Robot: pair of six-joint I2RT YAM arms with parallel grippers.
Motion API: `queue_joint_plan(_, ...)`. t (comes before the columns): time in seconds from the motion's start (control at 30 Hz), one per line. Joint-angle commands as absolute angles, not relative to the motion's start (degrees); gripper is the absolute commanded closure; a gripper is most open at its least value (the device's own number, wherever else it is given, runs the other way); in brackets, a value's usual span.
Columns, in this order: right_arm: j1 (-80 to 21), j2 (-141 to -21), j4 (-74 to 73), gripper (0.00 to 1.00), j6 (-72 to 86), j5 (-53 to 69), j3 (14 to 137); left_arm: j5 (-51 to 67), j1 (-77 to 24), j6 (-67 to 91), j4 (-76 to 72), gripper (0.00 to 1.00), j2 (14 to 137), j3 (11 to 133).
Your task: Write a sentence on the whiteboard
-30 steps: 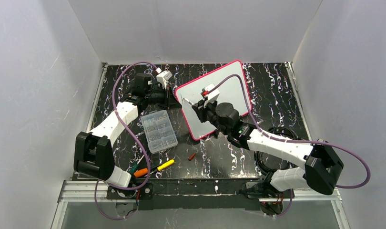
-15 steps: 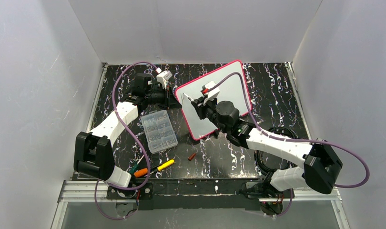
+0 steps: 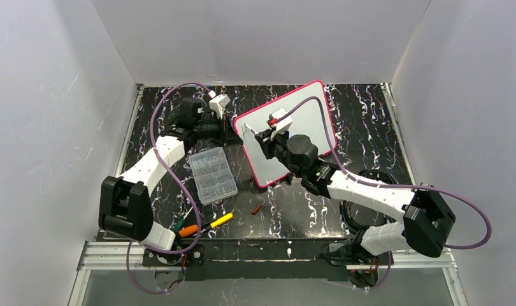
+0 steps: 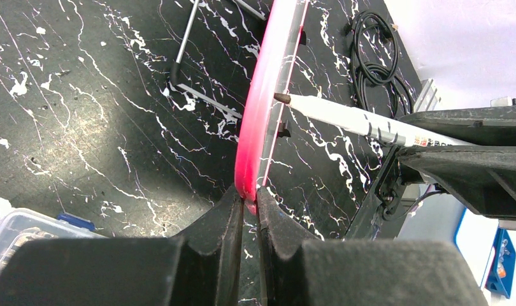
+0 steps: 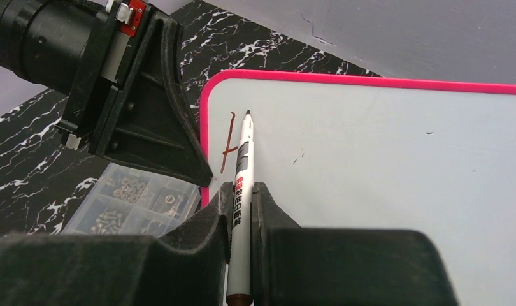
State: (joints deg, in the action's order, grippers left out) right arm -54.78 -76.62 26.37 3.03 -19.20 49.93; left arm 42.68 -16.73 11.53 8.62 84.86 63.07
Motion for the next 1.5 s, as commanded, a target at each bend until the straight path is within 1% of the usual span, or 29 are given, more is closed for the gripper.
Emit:
queue_joint_plan(0.0,-54.76,-75.91,28.1,0.99,3.52,-20.57,50.27,43.42,-17.75,10.24,11.07,1.0,83.29,63.93)
queue_joint_plan(1.0,-55.36,-70.43,24.27,0.99,8.38,-20.98,42.34,43.24,-17.75,10.11,11.07,1.0,82.98,63.98)
queue_joint_plan(1.47,-55.94,-69.45,22.02,0.99,8.1,-19.6,44.97,43.02,-17.75,9.93,11.24,1.0,82.59,63.82)
